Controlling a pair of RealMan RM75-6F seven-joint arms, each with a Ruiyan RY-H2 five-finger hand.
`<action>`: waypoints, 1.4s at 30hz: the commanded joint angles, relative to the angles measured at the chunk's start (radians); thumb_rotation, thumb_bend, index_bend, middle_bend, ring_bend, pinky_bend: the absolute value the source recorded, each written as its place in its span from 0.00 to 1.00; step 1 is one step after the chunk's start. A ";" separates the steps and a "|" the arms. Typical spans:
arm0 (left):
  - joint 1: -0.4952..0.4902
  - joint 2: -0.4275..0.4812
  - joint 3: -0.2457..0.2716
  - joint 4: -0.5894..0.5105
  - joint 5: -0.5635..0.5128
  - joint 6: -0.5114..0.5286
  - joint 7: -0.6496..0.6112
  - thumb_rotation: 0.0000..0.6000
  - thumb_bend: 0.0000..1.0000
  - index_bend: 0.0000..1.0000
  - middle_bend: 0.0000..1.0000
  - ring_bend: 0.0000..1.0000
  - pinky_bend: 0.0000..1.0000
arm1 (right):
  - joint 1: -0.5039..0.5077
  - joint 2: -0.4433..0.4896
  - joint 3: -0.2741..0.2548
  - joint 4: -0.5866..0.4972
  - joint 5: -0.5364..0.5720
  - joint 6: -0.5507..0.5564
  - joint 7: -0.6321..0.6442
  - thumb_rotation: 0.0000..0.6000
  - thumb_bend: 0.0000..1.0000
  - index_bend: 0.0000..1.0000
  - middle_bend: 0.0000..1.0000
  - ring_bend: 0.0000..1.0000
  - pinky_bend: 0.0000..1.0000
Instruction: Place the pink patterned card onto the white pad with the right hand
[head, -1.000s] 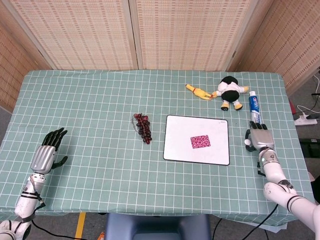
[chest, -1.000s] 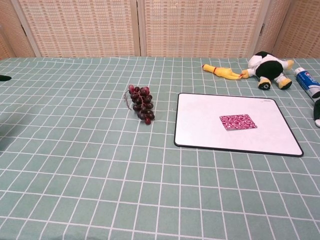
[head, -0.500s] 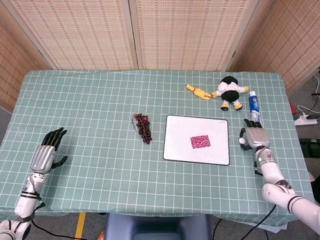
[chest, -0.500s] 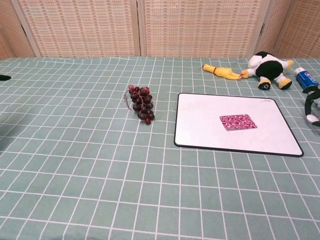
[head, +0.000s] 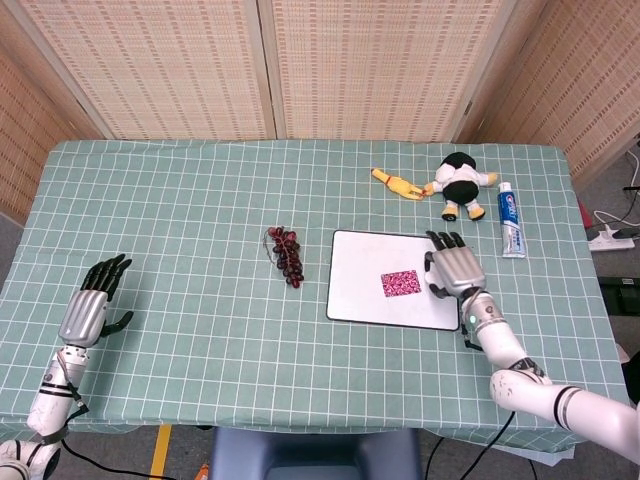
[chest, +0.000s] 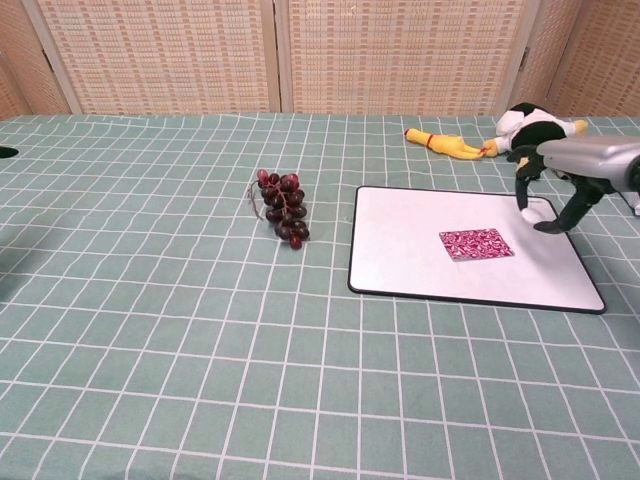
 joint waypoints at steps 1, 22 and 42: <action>0.000 0.001 -0.001 -0.001 -0.001 0.000 -0.002 1.00 0.24 0.00 0.00 0.00 0.00 | 0.026 -0.015 0.000 -0.020 0.033 0.005 -0.031 1.00 0.34 0.53 0.00 0.00 0.00; 0.001 0.010 0.002 -0.008 0.002 0.000 -0.010 1.00 0.24 0.00 0.00 0.00 0.00 | 0.106 -0.087 -0.037 0.046 0.161 -0.012 -0.091 1.00 0.34 0.53 0.00 0.00 0.00; 0.001 0.012 0.000 -0.005 -0.001 -0.002 -0.020 1.00 0.24 0.00 0.00 0.00 0.00 | 0.118 -0.064 -0.050 0.025 0.151 -0.003 -0.054 1.00 0.14 0.18 0.00 0.00 0.00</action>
